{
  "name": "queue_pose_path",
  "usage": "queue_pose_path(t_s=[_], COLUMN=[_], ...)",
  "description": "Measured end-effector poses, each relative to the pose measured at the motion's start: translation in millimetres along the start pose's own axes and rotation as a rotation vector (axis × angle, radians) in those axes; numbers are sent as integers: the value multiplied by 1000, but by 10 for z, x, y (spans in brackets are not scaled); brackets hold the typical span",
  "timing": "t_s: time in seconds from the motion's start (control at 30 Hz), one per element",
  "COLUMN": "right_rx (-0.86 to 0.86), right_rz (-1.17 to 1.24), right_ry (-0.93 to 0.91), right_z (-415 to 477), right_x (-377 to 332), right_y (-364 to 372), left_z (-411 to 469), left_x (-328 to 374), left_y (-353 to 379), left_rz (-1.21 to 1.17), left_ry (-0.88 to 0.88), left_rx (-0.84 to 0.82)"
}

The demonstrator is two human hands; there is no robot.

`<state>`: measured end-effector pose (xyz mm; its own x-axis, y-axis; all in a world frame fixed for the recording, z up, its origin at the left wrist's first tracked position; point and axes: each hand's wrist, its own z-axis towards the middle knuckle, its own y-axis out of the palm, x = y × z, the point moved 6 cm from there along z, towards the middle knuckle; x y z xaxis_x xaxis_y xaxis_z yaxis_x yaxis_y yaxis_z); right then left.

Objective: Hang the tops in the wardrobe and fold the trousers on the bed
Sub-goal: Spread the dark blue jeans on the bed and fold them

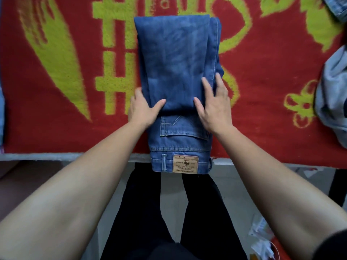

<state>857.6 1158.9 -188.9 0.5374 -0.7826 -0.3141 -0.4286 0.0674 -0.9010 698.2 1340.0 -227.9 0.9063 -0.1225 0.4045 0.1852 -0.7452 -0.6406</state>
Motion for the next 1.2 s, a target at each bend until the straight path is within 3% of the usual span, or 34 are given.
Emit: queue_pose_path(t_s=[0.1, 0.2, 0.27, 0.4, 0.5, 0.57, 0.67, 0.77, 0.83, 0.9, 0.97, 1.13, 1.2], right_rx=[-102, -499, -638, -733, -946, -1064, -973, -669, -441, -283, -162, 149, 173], right_rz=[264, 328, 414, 771, 756, 721, 1070, 1442, 1453, 1242, 948, 142, -60], right_ry=[319, 568, 613, 690, 754, 703, 648, 711, 688, 618, 486, -31, -252], right_z=[-433, -959, -1202, -1267, -1172, -955, -352, 214, 450, 565, 601, 416, 426], right_x=[210, 383, 431, 445, 415, 343, 146, 5, -55, -92, -126, -235, -354], right_y=[188, 533, 630, 632, 448, 199, -265, -556, -537, -460, -434, -638, -644], left_z=[-320, -615, -748, -893, -983, -944, -653, -291, -117, -18, 44, -122, -142], left_x=[-379, -615, -673, -655, -516, -311, 99, 404, 501, 592, 671, 968, 1035], left_y=[181, 370, 479, 515, 326, 95, -307, -549, -565, -511, -500, -619, -595], left_rz=[-146, -115, -221, -449, -451, -478, -797, -1312, -1409, -1202, -821, 77, 364], left_ry=[-205, -196, -210, -364, -526, -543, -462, -468, -409, -296, -144, 507, 671], left_rx=[-163, -332, -381, -478, -696, -837, -818, -524, -303, -198, -106, 180, 226])
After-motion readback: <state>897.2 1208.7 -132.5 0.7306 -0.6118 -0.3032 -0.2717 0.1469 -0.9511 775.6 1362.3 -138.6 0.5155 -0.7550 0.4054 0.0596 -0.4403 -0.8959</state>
